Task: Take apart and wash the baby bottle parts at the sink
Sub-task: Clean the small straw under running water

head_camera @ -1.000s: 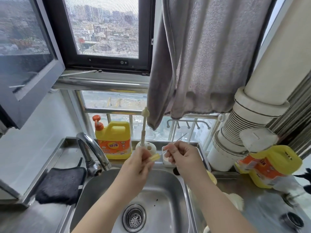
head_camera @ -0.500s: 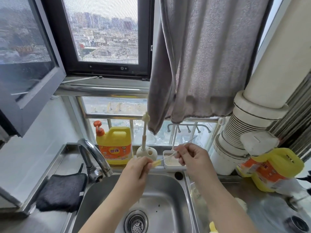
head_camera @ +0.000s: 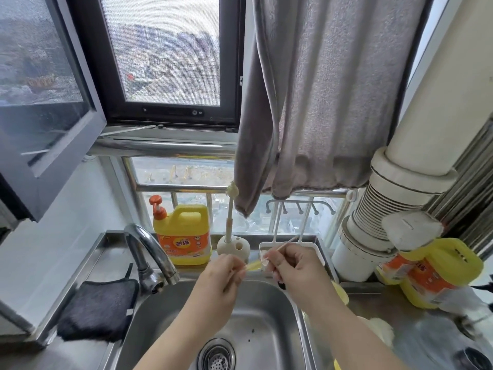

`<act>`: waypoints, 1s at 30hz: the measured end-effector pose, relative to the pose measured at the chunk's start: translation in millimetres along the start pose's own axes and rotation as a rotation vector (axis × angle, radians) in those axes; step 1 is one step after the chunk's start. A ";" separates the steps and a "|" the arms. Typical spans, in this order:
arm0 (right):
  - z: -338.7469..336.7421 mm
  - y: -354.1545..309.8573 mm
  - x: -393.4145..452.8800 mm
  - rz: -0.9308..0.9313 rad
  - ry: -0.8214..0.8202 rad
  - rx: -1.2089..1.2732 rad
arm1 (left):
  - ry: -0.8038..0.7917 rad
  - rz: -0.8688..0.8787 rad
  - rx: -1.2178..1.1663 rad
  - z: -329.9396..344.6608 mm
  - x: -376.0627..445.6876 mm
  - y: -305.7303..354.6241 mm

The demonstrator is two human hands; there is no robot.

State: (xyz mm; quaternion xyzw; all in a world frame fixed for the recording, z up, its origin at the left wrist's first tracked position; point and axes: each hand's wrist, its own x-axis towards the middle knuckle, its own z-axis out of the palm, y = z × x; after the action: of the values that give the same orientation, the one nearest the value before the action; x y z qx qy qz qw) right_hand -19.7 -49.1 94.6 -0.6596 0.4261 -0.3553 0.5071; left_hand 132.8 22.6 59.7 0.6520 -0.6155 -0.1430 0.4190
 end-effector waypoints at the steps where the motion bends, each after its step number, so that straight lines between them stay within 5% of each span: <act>1: -5.2 -0.4 4.7 0.002 0.058 0.048 | 0.006 0.006 0.005 0.3 0.2 0.4; 3: -11.6 -0.1 10.9 0.007 0.144 0.115 | 0.023 0.008 0.020 -0.6 1.7 0.0; 8: 3.8 5.5 0.7 -0.002 -0.003 -0.024 | 0.006 -0.003 0.037 -0.1 2.0 -2.3; 12: -16.2 -0.8 14.6 -0.016 0.188 0.043 | 0.027 -0.021 -0.014 -1.7 -1.1 0.6; 16: 4.7 6.6 0.2 -0.023 -0.023 -0.065 | 0.000 -0.067 -0.064 -4.5 -0.3 3.0; 21: -14.6 -3.7 13.1 -0.031 0.148 0.062 | -0.018 -0.057 -0.084 -5.3 0.0 5.9; 26: 6.1 4.0 -3.0 -0.023 -0.015 -0.043 | -0.033 -0.043 -0.035 -2.1 2.7 -0.4; 30: -14.3 -4.3 12.7 -0.022 0.162 0.068 | -0.026 -0.030 -0.014 -2.7 1.8 -0.7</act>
State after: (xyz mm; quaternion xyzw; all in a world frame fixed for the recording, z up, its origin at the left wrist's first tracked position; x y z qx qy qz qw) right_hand -26.8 -65.5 102.6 -0.6156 0.4462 -0.4275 0.4890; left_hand 135.6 21.9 61.4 0.6562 -0.6102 -0.1620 0.4132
